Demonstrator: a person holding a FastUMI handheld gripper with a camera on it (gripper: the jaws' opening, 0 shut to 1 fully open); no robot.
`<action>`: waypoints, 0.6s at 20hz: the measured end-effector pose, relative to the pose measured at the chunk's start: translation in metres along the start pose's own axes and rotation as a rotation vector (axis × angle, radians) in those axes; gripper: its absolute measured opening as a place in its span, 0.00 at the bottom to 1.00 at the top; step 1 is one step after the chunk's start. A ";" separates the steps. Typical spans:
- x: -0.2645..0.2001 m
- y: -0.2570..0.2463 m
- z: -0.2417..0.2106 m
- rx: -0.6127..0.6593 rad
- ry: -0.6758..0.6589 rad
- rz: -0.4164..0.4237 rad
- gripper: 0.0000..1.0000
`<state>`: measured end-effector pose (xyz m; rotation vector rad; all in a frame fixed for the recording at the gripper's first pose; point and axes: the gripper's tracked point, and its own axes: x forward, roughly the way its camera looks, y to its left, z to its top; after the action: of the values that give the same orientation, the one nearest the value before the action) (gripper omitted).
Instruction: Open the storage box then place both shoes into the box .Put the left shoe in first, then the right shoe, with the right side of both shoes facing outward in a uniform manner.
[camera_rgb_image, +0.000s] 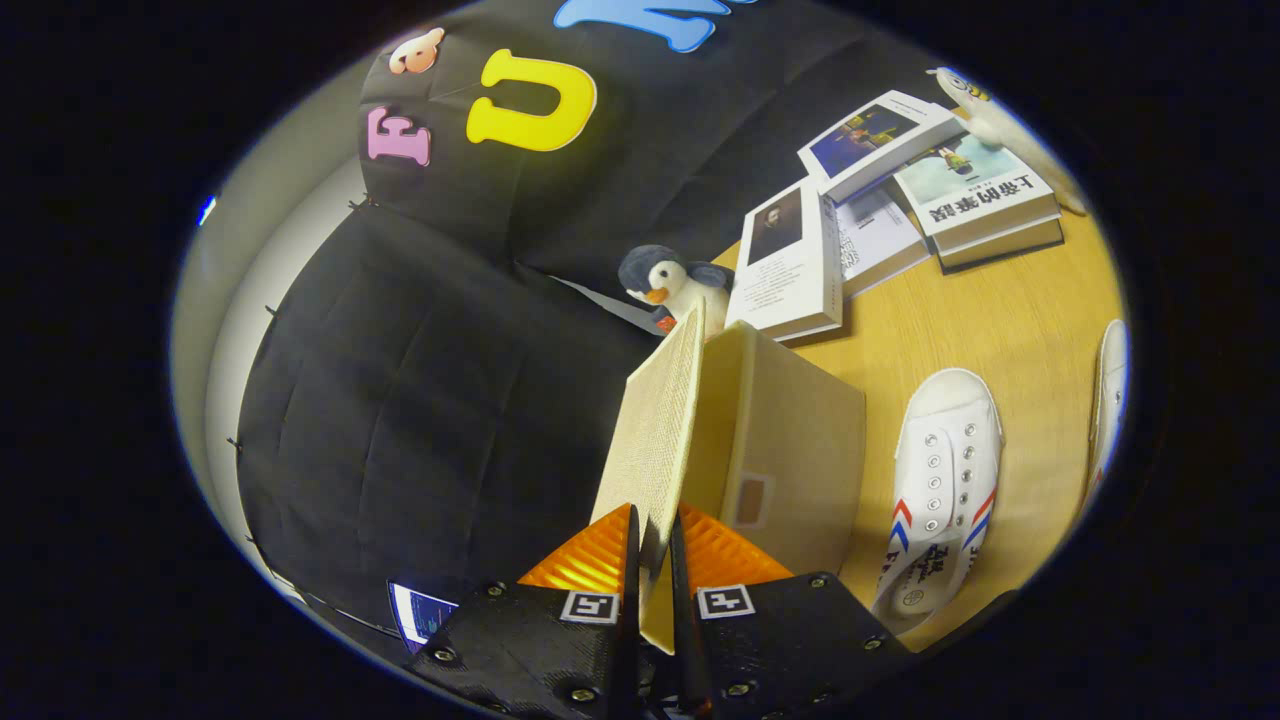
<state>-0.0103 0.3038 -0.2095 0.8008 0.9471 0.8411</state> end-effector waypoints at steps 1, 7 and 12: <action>0.000 0.011 0.003 -0.009 -0.005 0.018 0.14; 0.026 0.093 0.018 -0.132 0.008 0.134 0.14; 0.079 0.157 0.014 -0.183 0.039 0.207 0.16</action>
<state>-0.0096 0.4395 -0.0971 0.7339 0.8166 1.1102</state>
